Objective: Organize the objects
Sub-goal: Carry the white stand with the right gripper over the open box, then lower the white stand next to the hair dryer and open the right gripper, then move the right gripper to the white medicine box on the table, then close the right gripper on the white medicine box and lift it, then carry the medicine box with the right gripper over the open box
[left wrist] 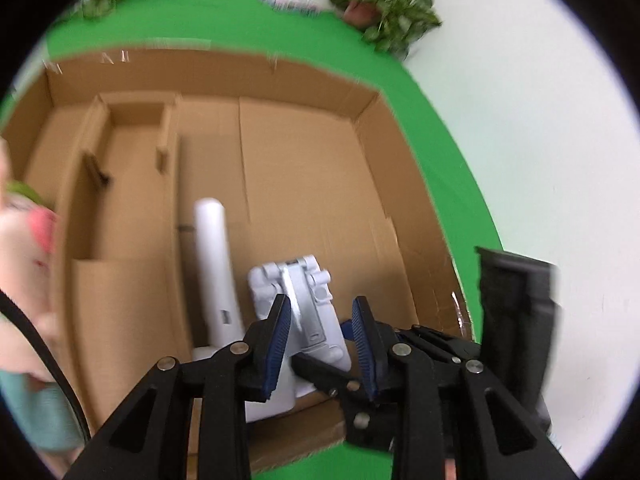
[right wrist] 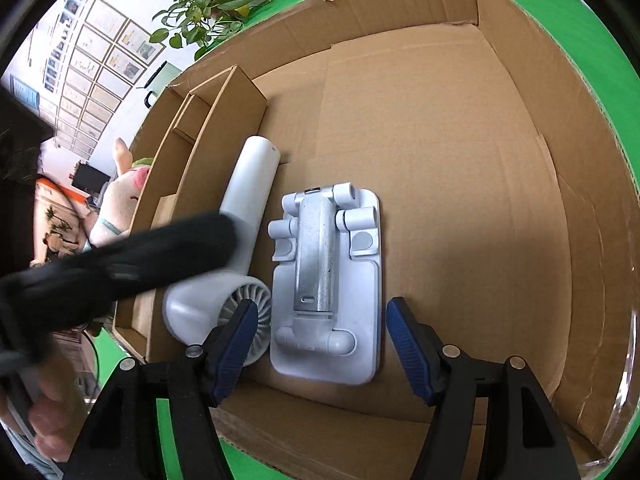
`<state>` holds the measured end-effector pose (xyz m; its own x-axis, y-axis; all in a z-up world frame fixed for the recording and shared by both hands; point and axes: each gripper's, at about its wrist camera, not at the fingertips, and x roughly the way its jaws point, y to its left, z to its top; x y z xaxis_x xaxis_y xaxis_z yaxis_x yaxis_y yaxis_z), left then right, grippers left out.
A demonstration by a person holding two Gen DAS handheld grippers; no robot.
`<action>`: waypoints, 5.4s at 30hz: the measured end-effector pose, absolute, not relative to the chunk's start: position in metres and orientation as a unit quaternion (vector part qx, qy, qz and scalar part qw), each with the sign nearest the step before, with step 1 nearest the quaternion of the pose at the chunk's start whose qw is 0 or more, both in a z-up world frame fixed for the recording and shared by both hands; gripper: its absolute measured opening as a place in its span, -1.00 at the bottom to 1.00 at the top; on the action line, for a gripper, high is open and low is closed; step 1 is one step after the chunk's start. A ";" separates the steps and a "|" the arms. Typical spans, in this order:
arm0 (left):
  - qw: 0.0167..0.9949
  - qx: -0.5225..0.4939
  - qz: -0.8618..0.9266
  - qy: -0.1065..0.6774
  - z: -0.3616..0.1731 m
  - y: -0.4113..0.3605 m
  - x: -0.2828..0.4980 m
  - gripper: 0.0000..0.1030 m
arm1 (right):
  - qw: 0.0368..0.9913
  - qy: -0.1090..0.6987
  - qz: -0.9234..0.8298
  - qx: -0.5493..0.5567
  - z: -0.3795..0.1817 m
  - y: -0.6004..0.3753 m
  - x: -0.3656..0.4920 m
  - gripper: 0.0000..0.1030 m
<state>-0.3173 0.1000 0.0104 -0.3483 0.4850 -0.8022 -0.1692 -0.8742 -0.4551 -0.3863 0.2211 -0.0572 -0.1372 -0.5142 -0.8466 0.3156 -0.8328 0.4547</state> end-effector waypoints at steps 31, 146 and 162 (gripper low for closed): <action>0.028 -0.200 0.979 -0.014 0.055 0.066 -0.101 0.72 | 0.126 0.128 -0.953 0.245 0.050 0.214 -0.180 0.99; 0.318 -0.303 0.889 -0.130 0.146 0.157 -0.216 -0.16 | 0.220 0.009 -0.938 0.267 0.129 0.292 -0.199 0.13; 0.270 -0.416 0.856 -0.150 0.105 0.158 -0.343 -0.16 | 0.254 -0.009 -0.889 0.381 0.128 0.262 -0.352 0.13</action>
<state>-0.3429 0.1577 0.1047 -0.5088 0.5859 -0.6307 -0.3373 -0.8097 -0.4802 -0.3519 0.2616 0.1280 -0.5800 -0.4584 -0.6735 0.4452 -0.8707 0.2092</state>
